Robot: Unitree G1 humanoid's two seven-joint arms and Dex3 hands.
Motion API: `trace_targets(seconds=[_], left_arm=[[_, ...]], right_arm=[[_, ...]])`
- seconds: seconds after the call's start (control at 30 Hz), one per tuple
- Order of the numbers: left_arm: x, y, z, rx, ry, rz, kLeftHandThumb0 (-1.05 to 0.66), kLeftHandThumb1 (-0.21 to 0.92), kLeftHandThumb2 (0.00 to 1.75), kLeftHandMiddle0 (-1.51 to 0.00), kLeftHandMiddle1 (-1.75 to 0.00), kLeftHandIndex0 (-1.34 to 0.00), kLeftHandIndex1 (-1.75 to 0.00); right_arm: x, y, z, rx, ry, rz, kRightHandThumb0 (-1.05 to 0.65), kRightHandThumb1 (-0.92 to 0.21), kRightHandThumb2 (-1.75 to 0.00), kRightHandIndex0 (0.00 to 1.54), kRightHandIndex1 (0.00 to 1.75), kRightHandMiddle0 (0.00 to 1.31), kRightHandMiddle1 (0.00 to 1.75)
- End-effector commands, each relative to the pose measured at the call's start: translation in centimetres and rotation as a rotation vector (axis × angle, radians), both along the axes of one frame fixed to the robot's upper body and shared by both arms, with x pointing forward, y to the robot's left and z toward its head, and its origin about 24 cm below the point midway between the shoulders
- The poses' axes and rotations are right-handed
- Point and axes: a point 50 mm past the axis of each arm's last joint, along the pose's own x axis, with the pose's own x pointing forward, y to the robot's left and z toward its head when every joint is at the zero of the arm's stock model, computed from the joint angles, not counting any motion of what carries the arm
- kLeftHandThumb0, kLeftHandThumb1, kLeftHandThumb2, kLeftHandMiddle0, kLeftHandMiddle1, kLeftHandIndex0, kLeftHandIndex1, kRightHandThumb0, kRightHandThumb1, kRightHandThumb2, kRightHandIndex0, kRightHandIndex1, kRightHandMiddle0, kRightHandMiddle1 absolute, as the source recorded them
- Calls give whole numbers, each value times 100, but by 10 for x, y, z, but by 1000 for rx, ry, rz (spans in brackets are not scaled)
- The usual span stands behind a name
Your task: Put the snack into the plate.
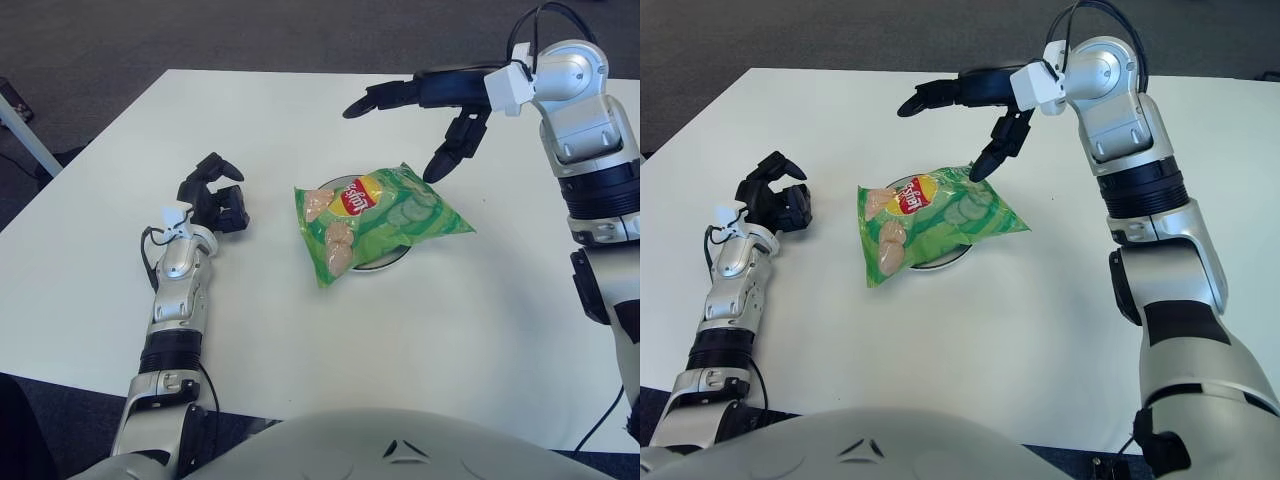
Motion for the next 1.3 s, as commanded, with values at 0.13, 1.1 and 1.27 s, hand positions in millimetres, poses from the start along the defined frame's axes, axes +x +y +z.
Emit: trace_targets(seconds=[0.13, 1.1, 1.27], left_arm=[[-23, -7, -51, -71, 184, 15, -52, 21, 144, -132, -175, -70, -175], [-22, -1, -51, -62, 180, 26, -52, 22, 144, -132, -175, -69, -175], [-22, -1, -51, -56, 180, 31, -52, 22, 143, -132, -175, -69, -175]], right_arm=[[1, 7, 5, -2, -27, 16, -104, -68, -43, 0, 0, 0, 25], [14, -92, -122, 1270, 233, -859, -35, -92, -52, 29, 120, 19, 175], [13, -92, -124, 1278, 247, -889, -35, -92, -52, 31, 121, 19, 175]])
